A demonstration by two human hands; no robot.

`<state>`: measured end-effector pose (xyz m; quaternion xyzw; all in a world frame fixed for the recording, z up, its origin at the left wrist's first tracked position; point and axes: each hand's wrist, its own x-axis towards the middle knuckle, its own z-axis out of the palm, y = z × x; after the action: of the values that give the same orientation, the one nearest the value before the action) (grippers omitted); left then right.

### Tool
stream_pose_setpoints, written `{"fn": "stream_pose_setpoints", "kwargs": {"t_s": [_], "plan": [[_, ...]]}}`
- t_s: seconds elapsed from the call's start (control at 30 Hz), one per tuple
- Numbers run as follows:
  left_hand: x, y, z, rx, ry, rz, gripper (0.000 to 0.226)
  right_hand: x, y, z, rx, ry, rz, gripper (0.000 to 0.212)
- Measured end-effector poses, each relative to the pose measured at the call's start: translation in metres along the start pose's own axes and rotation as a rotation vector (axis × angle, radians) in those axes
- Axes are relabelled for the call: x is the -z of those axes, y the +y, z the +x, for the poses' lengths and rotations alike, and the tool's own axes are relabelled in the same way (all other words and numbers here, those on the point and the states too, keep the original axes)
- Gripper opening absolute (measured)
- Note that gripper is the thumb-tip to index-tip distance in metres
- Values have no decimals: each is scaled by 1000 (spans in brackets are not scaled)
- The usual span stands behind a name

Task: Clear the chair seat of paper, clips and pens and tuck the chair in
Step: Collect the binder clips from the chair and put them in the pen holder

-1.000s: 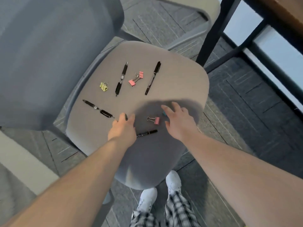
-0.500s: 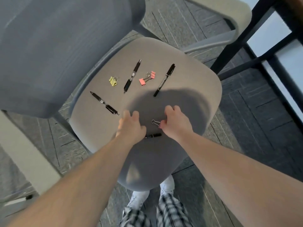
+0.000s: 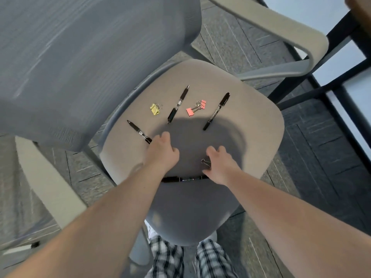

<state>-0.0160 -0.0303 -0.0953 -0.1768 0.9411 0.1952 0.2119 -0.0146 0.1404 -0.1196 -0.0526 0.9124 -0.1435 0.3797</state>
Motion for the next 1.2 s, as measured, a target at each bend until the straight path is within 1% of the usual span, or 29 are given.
{"fn": "stream_pose_setpoints", "kwargs": {"t_s": [0.13, 0.27, 0.33, 0.4, 0.5, 0.57, 0.67, 0.77, 0.87, 1.0, 1.1, 1.2], "plan": [[2, -15, 12, -69, -11, 16, 22, -5, -6, 3, -19, 64, 2, 29], [9, -25, 26, -95, 21, 1, 25, 2, -21, 8, -42, 107, 46, 18], [14, -31, 33, -116, 20, 6, 33, 8, -31, 11, -54, 153, 100, 19], [18, -37, 41, -153, 27, 9, 46, 12, -41, 14, -75, 203, 172, 20], [27, -42, 57, -195, 42, 5, 61, 20, -56, 24, -91, 279, 282, 12], [32, -44, 67, -205, 36, 11, 64, 25, -63, 35, -105, 335, 306, 15], [38, -46, 78, -236, 51, 9, 61, 33, -70, 51, -134, 400, 308, 11], [42, -47, 87, -264, 86, 26, 60, 41, -73, 64, -166, 482, 335, 13], [46, -49, 96, -241, 23, 84, 70, 49, -75, 76, -181, 521, 334, 16], [46, -49, 108, -258, -39, 186, 79, 63, -77, 87, -148, 548, 332, 33], [41, -43, 113, -278, -84, 285, 72, 68, -75, 97, -127, 528, 258, 39], [36, -39, 116, -275, -70, 354, 62, 70, -76, 104, -123, 504, 222, 47]]}}
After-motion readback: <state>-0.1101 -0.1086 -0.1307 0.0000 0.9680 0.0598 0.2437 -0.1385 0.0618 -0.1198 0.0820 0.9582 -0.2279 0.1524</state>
